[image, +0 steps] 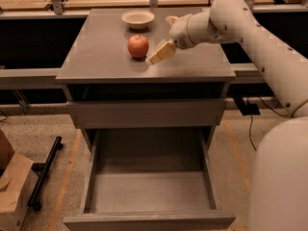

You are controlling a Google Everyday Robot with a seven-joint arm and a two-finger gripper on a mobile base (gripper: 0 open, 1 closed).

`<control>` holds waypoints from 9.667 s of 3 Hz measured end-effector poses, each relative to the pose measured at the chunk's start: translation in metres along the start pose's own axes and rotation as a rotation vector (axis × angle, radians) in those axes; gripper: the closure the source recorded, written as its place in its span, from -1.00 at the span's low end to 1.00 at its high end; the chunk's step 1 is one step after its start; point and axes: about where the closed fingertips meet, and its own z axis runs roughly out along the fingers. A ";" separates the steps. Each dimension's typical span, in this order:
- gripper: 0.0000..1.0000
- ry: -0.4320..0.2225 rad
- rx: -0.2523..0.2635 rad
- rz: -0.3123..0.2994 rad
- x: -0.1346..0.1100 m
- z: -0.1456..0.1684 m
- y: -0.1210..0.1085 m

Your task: Place apple into middle drawer

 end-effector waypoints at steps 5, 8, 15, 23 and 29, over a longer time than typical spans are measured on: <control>0.30 -0.146 -0.112 0.040 -0.019 0.099 0.012; 1.00 -0.052 0.002 0.059 -0.015 -0.084 0.085; 1.00 0.031 -0.258 0.155 0.154 0.013 0.241; 0.96 0.121 -0.395 0.234 0.318 0.145 0.420; -1.00 0.101 -0.358 0.293 0.330 0.157 0.432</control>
Offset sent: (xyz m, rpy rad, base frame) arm 0.0904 0.0851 -0.0294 0.1568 0.0210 0.0755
